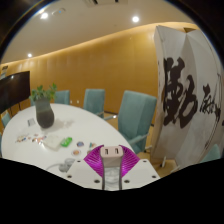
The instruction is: Unplug charger
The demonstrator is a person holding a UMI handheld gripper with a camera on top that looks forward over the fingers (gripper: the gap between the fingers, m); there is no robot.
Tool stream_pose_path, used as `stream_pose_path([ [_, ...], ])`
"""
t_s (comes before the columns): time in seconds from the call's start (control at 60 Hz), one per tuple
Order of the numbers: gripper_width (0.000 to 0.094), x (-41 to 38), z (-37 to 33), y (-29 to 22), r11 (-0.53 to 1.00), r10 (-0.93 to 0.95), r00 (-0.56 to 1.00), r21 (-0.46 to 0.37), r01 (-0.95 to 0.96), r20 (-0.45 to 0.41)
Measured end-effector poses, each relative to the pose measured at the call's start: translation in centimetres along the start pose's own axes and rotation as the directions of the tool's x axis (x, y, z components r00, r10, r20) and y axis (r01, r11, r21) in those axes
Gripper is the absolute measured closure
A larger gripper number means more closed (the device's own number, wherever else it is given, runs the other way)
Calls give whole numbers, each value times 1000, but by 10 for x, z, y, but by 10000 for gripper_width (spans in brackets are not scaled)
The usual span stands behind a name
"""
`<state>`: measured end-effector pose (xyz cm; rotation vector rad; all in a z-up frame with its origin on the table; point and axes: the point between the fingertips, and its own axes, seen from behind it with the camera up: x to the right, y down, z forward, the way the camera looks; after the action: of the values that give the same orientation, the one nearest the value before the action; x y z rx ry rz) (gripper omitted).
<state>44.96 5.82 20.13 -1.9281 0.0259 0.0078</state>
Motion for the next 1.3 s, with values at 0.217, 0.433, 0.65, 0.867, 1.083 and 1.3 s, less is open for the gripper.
stream_pose_path([
  [0.217, 671, 38, 29, 165, 944, -19, 999, -331, 8, -31],
  [0.433, 413, 41, 38, 200, 932, 5, 999, -362, -22, -47],
  [0.65, 68, 46, 10, 160, 955, -45, 995, -297, 17, -87],
  [0.867, 63, 24, -88, 120, 968, -61, 992, -249, 32, -109],
  [1.083, 62, -10, -218, 101, 972, -94, 986, -226, 61, -140],
  [1.3, 67, -37, -311, 97, 978, -92, 982, -199, 59, -162],
])
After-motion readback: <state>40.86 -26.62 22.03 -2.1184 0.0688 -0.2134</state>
